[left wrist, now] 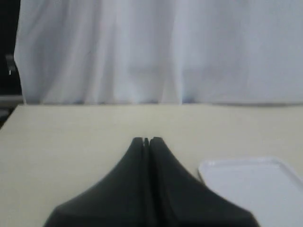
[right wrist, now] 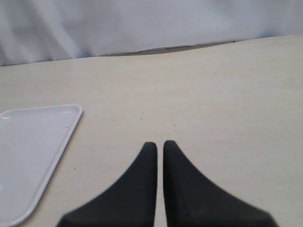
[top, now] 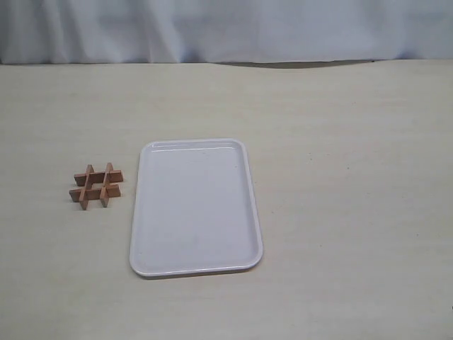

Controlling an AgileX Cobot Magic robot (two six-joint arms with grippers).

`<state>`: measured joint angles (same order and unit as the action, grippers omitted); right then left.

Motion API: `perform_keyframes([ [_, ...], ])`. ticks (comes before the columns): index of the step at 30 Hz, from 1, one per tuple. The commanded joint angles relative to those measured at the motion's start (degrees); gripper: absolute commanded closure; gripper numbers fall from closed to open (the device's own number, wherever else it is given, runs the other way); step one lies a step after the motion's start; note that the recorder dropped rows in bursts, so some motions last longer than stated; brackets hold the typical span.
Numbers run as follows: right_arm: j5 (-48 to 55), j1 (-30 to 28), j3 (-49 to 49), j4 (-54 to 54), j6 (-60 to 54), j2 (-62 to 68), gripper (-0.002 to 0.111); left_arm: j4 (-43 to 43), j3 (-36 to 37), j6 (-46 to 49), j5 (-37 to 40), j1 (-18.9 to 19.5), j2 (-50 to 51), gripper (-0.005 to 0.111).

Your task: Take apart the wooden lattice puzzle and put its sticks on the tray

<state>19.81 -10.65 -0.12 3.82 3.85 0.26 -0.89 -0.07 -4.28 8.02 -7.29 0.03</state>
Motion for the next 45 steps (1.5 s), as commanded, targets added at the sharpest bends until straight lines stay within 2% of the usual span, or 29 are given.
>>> perform_keyframes([
  [1, 0.0, 0.2, 0.1, -0.2, -0.1, -0.3, 0.104, 0.0, 0.1, 0.1, -16.2, 0.0, 0.0, 0.107],
  [5, 0.0, 0.2, 0.1, -0.2, -0.1, -0.3, 0.104, 0.0, 0.1, -0.6, -32.9, 0.0, 0.0, 0.107],
  [7, 0.0, 0.2, 0.1, -0.2, -0.1, -0.3, 0.104, 0.0, 0.1, -6.0, -39.9, 0.0, 0.0, 0.107],
  [8, 0.0, 0.2, 0.1, -0.2, -0.1, -0.3, 0.104, 0.0, 0.1, -13.1, -44.1, 0.0, 0.0, 0.107],
  [9, 0.0, 0.2, 0.1, -0.2, -0.1, -0.3, 0.104, 0.0, 0.1, -15.7, -45.2, 0.0, 0.0, 0.107],
  [10, 0.0, 0.2, 0.1, -0.2, -0.1, -0.3, 0.104, -0.7, 0.1, -22.9, -46.2, 0.0, 0.0, 0.107],
  [12, 0.0, 0.2, 0.1, -0.2, -0.1, -0.3, 0.104, -1.7, 0.1, -26.1, -46.1, 0.0, 0.0, 0.107],
  [13, 0.0, 0.2, 0.1, -0.2, -0.1, -0.3, 0.104, -1.7, -1.0, -26.1, -43.8, 0.0, 0.0, 0.107],
  [15, 0.0, 0.2, 0.1, -0.2, -0.1, -0.3, 0.104, -1.7, -8.0, -24.1, -33.2, 0.0, 1.3, 0.107],
  [17, 0.0, 0.2, 0.1, -0.2, -0.1, -0.3, 0.104, -2.0, -13.8, -19.0, -27.6, 0.0, 7.4, 0.107],
  [21, 0.0, 0.2, 0.1, -0.2, -0.1, -0.3, 0.104, -2.0, -25.1, -11.9, -12.1, 0.0, 28.8, 0.107],
  [24, 0.0, 0.2, 0.1, -0.2, -0.1, -0.3, 0.104, -2.0, -29.8, -11.0, -3.6, 0.0, 41.7, 0.107],
  [26, 0.0, 0.2, 0.1, -0.2, -0.1, -0.3, 0.104, -1.8, -34.1, -9.0, 4.9, -0.2, 51.0, 0.107],
  [30, 0.0, 0.2, 0.1, -0.2, -0.1, -0.3, 0.104, -1.2, -42.1, -2.8, 20.3, -3.4, 65.9, 0.107],
  [33, 0.0, 0.2, 0.1, -0.2, -0.1, -0.3, 0.104, -1.2, -46.3, 0.0, 29.4, -8.3, 75.5, 0.107],
  [37, 0.0, 0.2, 0.1, -0.2, -0.1, -0.3, 0.104, -4.2, -47.1, -0.2, 34.9, -16.2, 85.8, 0.107],
  [38, 0.0, 0.2, 0.1, -0.2, -0.1, -0.3, 0.104, -5.3, -47.1, -0.7, 35.3, -17.2, 87.7, 0.107],
  [45, 0.0, 0.2, 0.1, -0.2, -0.1, -0.3, 0.104, -4.6, -47.6, -2.1, 32.7, -18.1, 96.7, 0.107],
])
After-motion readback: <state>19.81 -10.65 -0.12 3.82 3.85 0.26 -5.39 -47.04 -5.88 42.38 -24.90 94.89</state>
